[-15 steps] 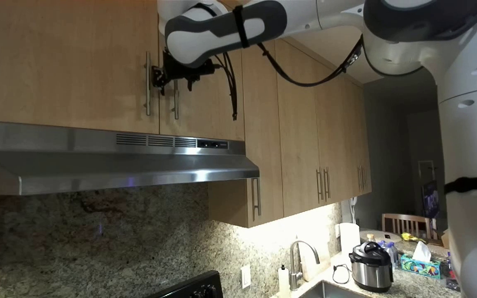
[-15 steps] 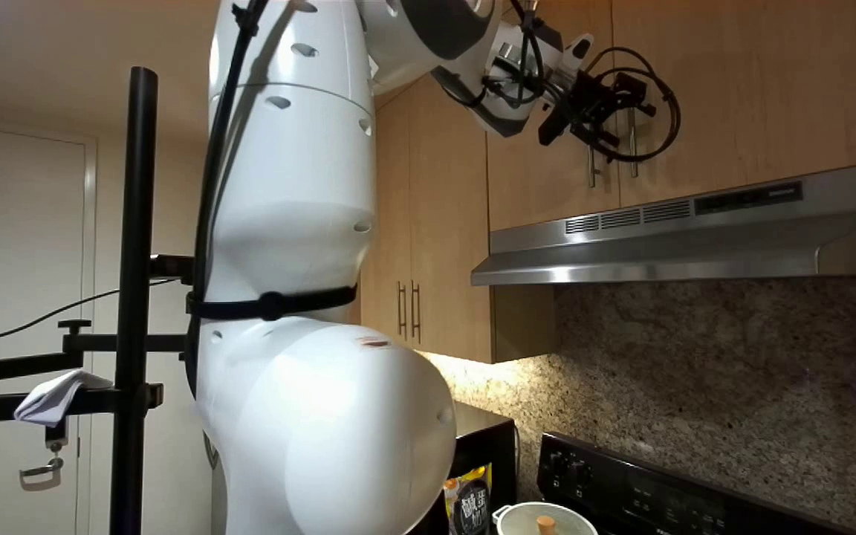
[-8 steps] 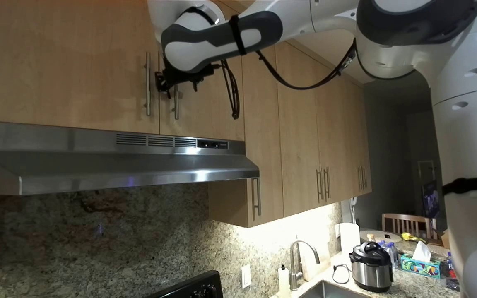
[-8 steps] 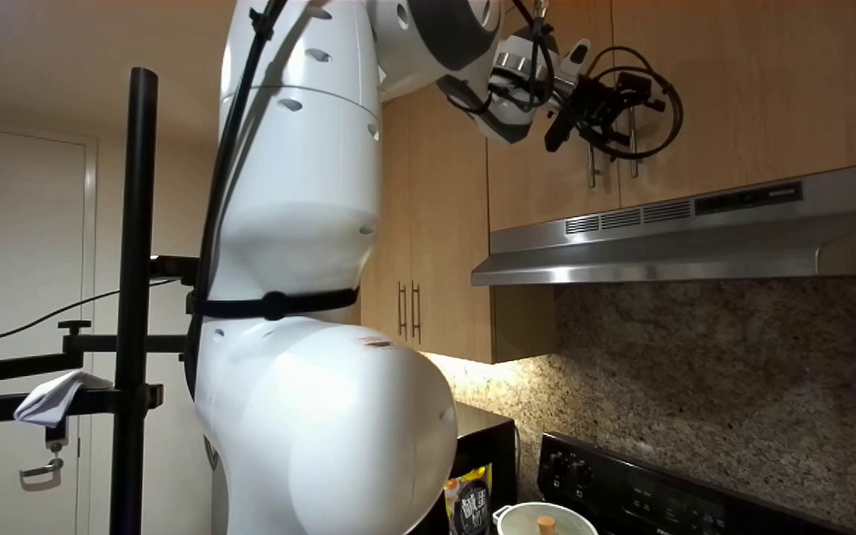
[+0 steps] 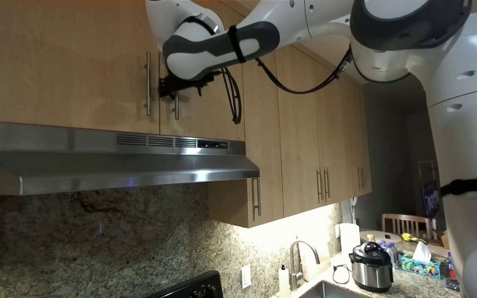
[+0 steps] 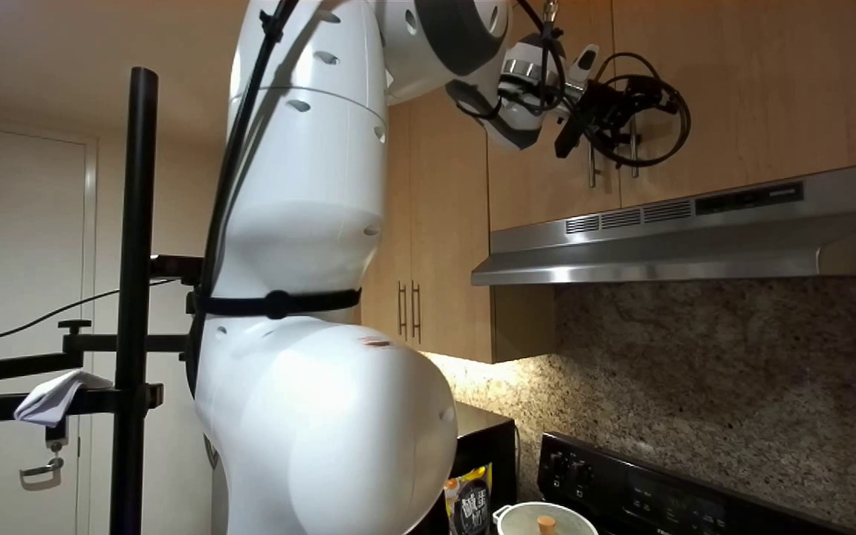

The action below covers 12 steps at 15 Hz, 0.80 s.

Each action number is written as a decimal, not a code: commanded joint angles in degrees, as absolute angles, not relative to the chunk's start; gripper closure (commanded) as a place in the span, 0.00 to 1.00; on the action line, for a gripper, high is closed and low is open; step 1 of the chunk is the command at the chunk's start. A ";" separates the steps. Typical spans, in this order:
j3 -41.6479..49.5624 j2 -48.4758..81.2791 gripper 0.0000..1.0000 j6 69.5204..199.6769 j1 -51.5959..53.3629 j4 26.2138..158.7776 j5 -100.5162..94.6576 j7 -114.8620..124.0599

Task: Open the right door of the cabinet

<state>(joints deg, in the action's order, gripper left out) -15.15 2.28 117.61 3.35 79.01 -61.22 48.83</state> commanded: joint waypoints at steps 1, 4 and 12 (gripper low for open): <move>-14.38 3.45 0.00 116.94 2.94 78.55 -65.75 52.27; -14.32 3.56 0.00 117.63 3.17 78.60 -69.64 57.77; -14.03 2.42 0.00 115.74 3.05 79.90 -71.06 64.96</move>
<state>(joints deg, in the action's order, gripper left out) -15.23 2.56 116.92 4.16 79.01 -69.83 61.53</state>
